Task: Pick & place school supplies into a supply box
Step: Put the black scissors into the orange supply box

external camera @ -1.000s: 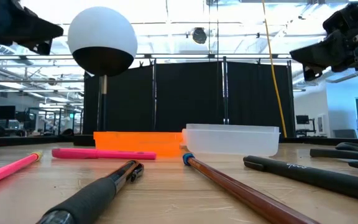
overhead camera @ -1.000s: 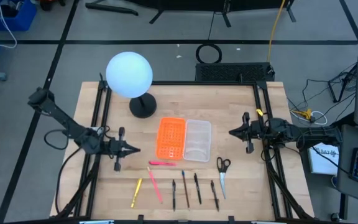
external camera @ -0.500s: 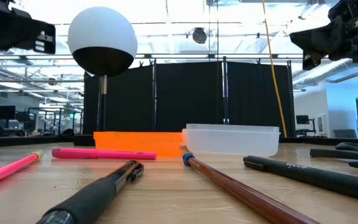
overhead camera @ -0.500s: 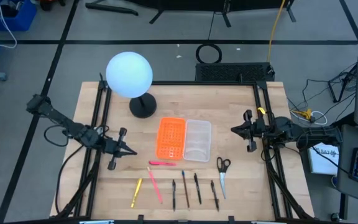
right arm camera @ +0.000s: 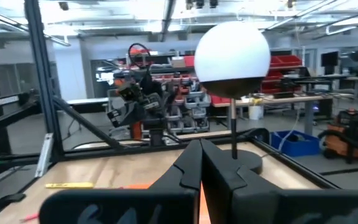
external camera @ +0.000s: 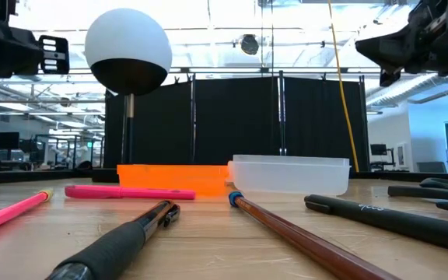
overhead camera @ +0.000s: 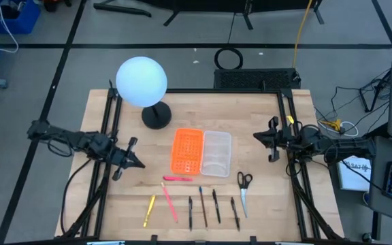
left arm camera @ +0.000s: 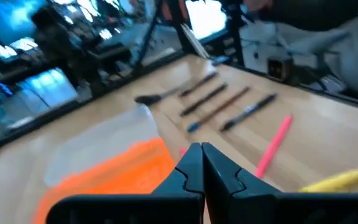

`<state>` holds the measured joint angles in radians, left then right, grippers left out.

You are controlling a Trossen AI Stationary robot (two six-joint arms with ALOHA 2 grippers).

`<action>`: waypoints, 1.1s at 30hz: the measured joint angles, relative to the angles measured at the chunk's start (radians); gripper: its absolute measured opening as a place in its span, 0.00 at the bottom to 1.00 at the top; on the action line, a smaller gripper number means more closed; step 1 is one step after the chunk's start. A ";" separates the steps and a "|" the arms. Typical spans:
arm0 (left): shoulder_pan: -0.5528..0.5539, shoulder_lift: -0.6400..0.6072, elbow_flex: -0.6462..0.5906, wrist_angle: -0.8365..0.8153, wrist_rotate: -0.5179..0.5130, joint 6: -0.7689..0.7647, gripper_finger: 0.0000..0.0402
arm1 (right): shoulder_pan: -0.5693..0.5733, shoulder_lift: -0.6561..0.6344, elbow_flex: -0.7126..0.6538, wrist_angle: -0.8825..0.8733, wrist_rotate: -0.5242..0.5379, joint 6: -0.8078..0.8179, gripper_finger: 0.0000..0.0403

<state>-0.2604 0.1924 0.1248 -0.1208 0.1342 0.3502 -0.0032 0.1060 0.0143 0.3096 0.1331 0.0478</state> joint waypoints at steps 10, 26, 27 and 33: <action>0.113 -0.121 -0.096 0.173 0.048 0.023 0.00 | 0.000 0.040 0.000 0.027 0.006 0.000 0.00; 0.148 -0.116 -0.098 0.243 -0.193 -0.015 0.07 | 0.243 0.718 0.677 -0.429 0.445 0.183 0.00; 0.148 -0.112 -0.098 0.245 -0.218 -0.027 0.07 | 0.269 0.787 0.768 -0.531 0.477 0.226 0.00; 0.148 -0.100 -0.098 0.243 -0.322 -0.071 0.07 | 0.396 1.194 1.249 -1.075 0.514 0.621 0.00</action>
<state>-0.1123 0.0923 0.0271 0.1225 -0.1875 0.2791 0.3930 1.3004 1.2636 -0.7651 0.6476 0.6687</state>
